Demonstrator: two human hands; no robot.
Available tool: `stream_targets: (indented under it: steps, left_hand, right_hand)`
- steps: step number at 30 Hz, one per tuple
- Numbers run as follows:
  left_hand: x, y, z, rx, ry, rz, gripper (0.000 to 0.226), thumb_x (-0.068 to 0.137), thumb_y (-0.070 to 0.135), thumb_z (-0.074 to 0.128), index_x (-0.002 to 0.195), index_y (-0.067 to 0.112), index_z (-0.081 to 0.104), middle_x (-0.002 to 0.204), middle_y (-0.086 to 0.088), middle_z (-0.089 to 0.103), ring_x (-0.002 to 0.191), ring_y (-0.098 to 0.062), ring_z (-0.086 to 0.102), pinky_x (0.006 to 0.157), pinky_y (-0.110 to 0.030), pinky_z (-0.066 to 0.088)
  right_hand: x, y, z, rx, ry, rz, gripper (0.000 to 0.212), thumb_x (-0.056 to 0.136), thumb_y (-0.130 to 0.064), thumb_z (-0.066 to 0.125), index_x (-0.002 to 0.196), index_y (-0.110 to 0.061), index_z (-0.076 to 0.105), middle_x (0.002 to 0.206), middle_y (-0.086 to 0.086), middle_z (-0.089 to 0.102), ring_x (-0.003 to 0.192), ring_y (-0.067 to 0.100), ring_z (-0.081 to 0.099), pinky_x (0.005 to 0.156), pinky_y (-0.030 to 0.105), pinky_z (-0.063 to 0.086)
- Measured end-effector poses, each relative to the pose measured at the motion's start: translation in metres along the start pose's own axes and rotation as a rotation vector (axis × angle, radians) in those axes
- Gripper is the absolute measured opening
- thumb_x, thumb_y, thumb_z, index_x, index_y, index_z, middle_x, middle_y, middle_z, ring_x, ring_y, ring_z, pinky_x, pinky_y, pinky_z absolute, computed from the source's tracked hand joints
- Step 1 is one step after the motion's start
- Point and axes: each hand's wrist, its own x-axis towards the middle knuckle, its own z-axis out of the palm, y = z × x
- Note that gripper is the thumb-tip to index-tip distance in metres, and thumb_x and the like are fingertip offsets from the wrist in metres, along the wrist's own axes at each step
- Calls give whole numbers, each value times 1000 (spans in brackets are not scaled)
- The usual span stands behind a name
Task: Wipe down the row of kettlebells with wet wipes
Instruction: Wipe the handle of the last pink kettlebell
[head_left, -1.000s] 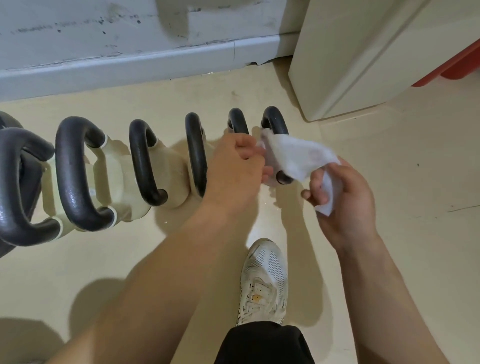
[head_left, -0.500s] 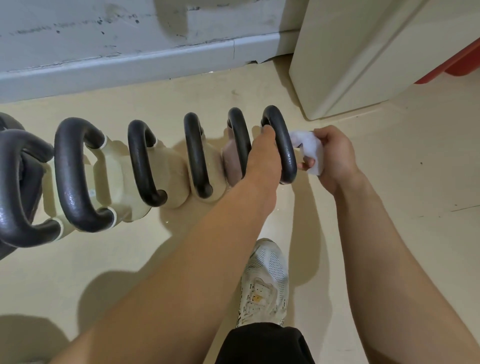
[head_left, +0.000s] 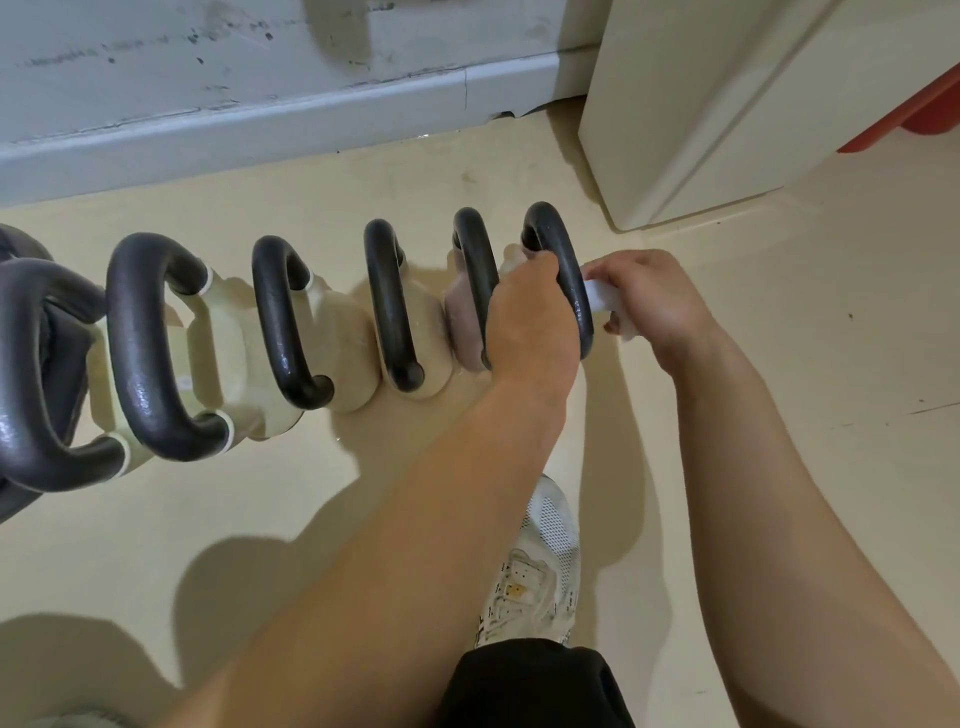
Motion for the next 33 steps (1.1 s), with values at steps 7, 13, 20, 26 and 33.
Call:
stream_targets:
  steps: [7,13,20,26,33]
  left_hand:
    - [5,-22,-18,347,16,410,31,91,11,53,112,22,72,119,2,64,102,-9,60,83,-4,46]
    - [4,-50,-23,756,-1,832,19,88,12,61,101,13,76,107,2,64,96,-22,60,87,-36,51]
    - [20,-71,-22,1266,-148,1218,22,85,15,55,84,13,76,114,-1,69,105,-28,54,81,-42,49]
    - [21,-68,-30,1240,-261,1276,23,82,13,61,98,13,78,118,-10,70,117,-29,57,92,-38,50]
    - [19,-49,-39,592,-25,989,20,86,-3,53,92,9,67,104,1,58,94,-19,62,81,-32,52]
  right_hand:
    - [-14,12,-6,332,235,-70,13,86,-2,74,95,-11,71,72,4,63,58,11,61,64,25,56]
    - [-19,-1,-9,312,318,-77,14,84,-6,79,89,-15,69,73,0,63,65,10,64,60,21,55]
    - [-10,-35,-6,20,141,-256,20,82,-4,75,99,-13,73,70,-5,70,70,17,70,77,37,64]
    - [-15,-50,14,-236,-73,-347,20,96,-16,55,99,-17,74,86,-4,79,73,5,69,79,38,60]
    - [-22,-42,11,220,-167,-255,34,80,-22,52,110,-21,67,112,15,70,74,18,68,65,19,51]
